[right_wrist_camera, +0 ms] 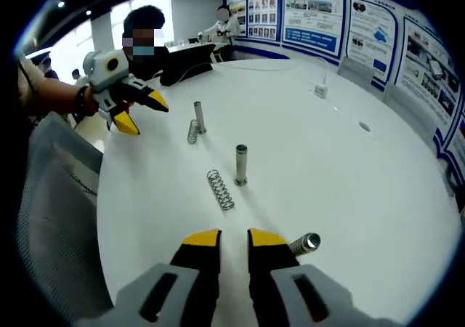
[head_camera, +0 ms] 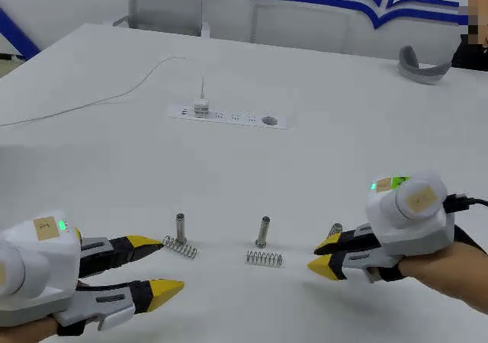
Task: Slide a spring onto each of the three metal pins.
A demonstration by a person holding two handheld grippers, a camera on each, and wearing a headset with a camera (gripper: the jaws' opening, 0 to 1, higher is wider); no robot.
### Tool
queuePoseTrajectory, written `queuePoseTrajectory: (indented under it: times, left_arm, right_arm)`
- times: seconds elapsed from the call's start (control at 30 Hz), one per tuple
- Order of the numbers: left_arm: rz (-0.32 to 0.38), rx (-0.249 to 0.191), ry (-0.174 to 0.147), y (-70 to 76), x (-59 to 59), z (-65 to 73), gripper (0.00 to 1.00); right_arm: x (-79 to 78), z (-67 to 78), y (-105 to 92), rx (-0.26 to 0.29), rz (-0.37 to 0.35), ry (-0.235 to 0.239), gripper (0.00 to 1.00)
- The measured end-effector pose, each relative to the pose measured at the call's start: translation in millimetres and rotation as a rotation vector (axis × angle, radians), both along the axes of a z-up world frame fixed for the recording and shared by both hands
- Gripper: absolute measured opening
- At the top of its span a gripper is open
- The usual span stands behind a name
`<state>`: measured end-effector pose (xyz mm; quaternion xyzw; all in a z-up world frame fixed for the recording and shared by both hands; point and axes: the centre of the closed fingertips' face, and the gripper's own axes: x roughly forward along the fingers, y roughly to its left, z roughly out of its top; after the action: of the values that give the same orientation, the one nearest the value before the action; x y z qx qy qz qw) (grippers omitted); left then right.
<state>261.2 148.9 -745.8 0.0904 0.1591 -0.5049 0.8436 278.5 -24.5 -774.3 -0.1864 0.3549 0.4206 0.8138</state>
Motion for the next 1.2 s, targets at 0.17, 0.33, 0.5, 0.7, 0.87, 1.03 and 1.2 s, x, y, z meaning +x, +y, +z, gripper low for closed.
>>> queuePoseTrajectory:
  times: [0.17,0.33,0.5,0.7,0.87,1.03,1.2]
  left_arm:
    - [0.001,0.002,-0.003,0.2,0.4,1.5,0.39]
    - [-0.001,0.005,-0.002,-1.1,-0.1,1.3,0.38]
    - [-0.006,0.007,0.000,-3.3,-1.8,0.4,0.38]
    - [-0.012,0.009,0.001,-5.3,-3.0,0.5,0.38]
    - [-0.017,0.011,0.000,-6.7,-2.9,0.9,0.38]
    - [-0.022,0.015,0.001,-7.2,-2.7,-0.7,0.38]
    - [-0.028,0.018,0.001,-8.3,-2.9,-1.6,0.37]
  right_arm:
    - [2.6,-0.1,13.3,-0.009,0.046,-0.004,0.15]
    - [6.9,0.3,23.0,-0.021,0.087,-0.012,0.15]
    - [8.6,-5.9,29.6,-0.071,0.152,-0.015,0.15]
    - [12.6,-11.4,36.8,-0.093,0.189,-0.007,0.15]
    - [13.1,-17.2,40.6,-0.119,0.221,0.002,0.15]
    - [13.8,-21.4,42.3,-0.134,0.242,0.012,0.15]
    - [14.3,-26.9,42.6,-0.151,0.260,0.026,0.15]
